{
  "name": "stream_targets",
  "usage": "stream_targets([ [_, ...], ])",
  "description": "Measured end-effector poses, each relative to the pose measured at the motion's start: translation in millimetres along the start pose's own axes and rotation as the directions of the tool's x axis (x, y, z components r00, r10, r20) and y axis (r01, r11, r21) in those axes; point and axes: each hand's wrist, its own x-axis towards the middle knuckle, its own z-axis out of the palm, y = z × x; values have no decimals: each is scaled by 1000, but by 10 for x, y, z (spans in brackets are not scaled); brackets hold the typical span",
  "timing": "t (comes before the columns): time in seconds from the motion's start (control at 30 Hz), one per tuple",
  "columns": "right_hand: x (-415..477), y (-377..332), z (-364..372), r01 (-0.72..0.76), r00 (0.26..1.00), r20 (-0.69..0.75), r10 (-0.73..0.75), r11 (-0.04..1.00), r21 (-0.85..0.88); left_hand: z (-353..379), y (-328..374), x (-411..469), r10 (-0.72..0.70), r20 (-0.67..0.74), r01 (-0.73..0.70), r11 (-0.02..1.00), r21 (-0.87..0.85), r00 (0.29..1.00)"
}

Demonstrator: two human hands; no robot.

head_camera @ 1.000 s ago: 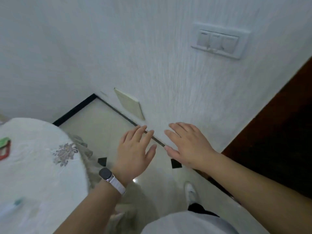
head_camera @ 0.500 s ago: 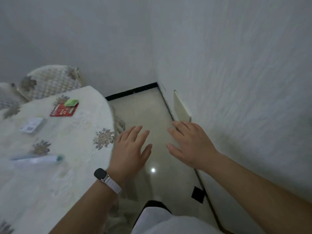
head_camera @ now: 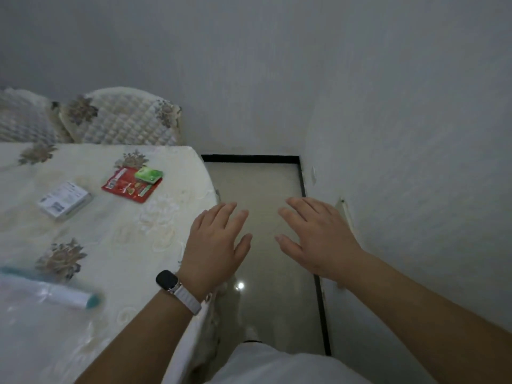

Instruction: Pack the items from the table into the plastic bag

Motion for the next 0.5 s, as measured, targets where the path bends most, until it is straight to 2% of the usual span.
stream_targets([
  [0.33, 1399, -29, 357, 184, 977, 88, -192, 979, 92, 103, -857, 534, -225, -56, 228, 973, 39, 973],
  [0.5, 2107, 33, 669, 336, 937, 45, -345, 931, 139, 249, -1132, 728, -367, -37, 369, 923, 107, 929],
])
